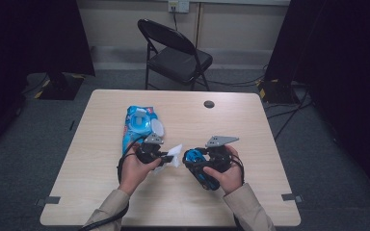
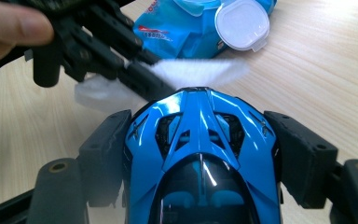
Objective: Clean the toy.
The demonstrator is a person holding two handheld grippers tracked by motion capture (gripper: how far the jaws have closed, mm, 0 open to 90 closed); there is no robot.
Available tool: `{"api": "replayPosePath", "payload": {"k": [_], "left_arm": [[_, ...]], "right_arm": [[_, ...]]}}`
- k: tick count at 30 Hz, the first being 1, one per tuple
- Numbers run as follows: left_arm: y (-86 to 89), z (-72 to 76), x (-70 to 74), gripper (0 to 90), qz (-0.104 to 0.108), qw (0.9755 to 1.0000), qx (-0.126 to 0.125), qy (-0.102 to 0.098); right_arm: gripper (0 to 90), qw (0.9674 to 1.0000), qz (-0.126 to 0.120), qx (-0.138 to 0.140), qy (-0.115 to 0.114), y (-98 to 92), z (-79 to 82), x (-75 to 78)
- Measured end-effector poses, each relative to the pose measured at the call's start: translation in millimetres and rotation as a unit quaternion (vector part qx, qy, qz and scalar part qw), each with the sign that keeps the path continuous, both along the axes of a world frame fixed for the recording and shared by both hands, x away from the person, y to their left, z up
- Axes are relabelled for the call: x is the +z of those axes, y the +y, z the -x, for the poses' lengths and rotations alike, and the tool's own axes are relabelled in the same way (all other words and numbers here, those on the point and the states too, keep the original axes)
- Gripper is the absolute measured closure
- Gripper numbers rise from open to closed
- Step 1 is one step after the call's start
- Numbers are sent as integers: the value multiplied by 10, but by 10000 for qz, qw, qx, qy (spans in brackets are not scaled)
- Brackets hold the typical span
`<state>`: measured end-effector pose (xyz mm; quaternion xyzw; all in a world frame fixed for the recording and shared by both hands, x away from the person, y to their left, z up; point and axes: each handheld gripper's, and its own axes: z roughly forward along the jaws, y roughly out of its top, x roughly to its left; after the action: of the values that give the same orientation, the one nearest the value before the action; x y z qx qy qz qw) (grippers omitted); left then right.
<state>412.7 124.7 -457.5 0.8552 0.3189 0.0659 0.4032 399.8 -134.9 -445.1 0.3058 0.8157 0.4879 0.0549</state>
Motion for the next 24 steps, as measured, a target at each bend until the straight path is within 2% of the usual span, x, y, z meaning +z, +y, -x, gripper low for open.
{"api": "replayPosePath", "payload": {"k": [1, 3, 5, 6, 7, 9, 11, 13, 16, 18, 20, 24], "left_arm": [[5, 8, -12, 710, -16, 10000, 3, 28], [10, 31, -12, 696, -59, 9999, 32, 96], [13, 59, 10, 602, -110, 9999, 10, -17], [23, 72, 28, 587, -186, 9998, -4, -82], [40, 83, 45, 600, -251, 9996, -19, -129], [82, 103, 55, 596, -230, 9996, -21, -143], [103, 117, 47, 610, -244, 9997, -37, -68], [129, 167, -48, 610, -391, 9991, -124, 135], [134, 208, -160, 625, -501, 9983, -202, 225], [116, 232, -228, 604, -536, 9981, -244, 194], [92, 247, -265, 588, -717, 9969, -287, 115], [55, 259, -309, 577, -779, 9964, -320, 24]], "right_arm": [[262, 10000, -7, -2, 6, 3, 0, 1], [262, 10000, -30, 3, 23, 8, 1, -1], [262, 10000, 8, -8, 1, 14, 4, -6], [262, 10000, 0, -7, 16, 13, 4, -10], [262, 10000, -10, -8, 27, 11, 3, -12], [262, 10000, -1, -18, 14, 5, 2, -11], [262, 10000, -27, -36, 20, -7, -1, -8], [262, 10000, -27, -64, 24, -16, -3, -6], [262, 10000, -44, -82, 30, -27, -10, -12], [262, 9999, -39, -97, 32, -31, -10, -19], [262, 9999, -13, -91, 49, -30, -10, -27], [262, 10000, -1, -63, 52, -22, -9, -35]]}}
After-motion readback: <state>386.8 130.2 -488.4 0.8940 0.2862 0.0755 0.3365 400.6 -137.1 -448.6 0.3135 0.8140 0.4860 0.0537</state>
